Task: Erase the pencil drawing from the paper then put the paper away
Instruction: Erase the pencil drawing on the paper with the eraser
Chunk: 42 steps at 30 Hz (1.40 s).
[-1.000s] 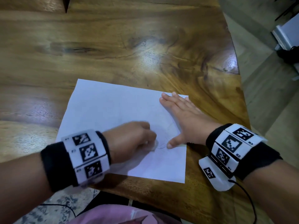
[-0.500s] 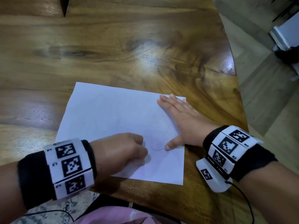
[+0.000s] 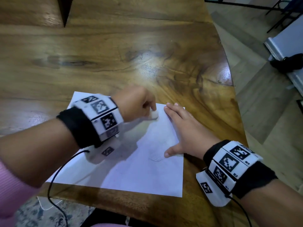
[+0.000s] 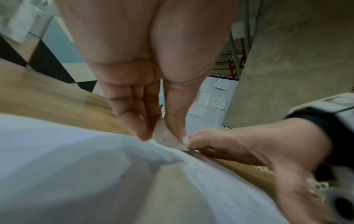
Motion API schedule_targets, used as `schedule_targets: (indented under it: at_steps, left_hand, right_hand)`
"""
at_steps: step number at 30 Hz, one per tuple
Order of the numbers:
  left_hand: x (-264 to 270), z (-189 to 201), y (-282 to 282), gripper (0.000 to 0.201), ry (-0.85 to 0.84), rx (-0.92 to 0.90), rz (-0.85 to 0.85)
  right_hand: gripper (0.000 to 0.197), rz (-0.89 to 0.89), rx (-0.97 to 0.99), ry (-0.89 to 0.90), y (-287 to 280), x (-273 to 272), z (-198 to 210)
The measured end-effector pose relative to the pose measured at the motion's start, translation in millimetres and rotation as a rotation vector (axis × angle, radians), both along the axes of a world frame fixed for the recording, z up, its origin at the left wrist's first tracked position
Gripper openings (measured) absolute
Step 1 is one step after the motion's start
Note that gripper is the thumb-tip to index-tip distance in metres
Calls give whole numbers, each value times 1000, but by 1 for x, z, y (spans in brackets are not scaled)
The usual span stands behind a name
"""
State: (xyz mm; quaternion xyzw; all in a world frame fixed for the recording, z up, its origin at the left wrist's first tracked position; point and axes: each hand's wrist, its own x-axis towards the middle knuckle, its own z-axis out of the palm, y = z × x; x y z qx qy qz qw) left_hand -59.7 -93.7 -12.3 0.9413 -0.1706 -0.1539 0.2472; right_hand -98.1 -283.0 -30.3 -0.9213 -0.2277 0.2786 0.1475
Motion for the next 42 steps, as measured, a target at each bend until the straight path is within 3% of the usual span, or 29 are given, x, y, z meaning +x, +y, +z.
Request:
schedule_targets:
  at_steps: [6, 11, 15, 17, 21, 23, 28, 32, 35, 39, 42]
  left_hand:
    - [3, -12, -19, 14, -79, 29, -88]
    - [-17, -10, 4, 13, 156, 100, -283]
    - [10, -7, -11, 17, -49, 36, -127]
    - [14, -9, -15, 15, -124, 37, -147]
    - [-6, -7, 3, 13, 124, 157, -347]
    - [-3, -4, 5, 7, 189, 193, -335]
    - [15, -8, -6, 14, -81, 127, -197]
    - [-11, -9, 9, 3, 87, 177, -305]
    - [-9, -4, 11, 9, 178, 210, -307]
    - [15, -4, -6, 14, -57, 130, -189]
    - [5, -7, 1, 11, -34, 124, -200]
  right_hand:
    - [136, 74, -207, -44, -3, 0, -4]
    - [132, 84, -229, -7, -4, 1, -4]
    - [131, 90, -238, 8, -4, 0, -3]
    - [131, 96, -248, 13, -3, 1, -2]
    - [131, 90, -243, 27, -3, 1, -1]
    - [132, 89, -241, 29, -3, 1, -1]
    - [133, 95, -257, 30, -3, 1, -2]
    - [132, 84, -248, 46, -2, 1, 0]
    - [131, 82, -252, 44, -2, 0, 1]
    - [132, 87, -254, 38, -1, 0, -1]
    - [133, 84, -247, 44, -2, 1, -1]
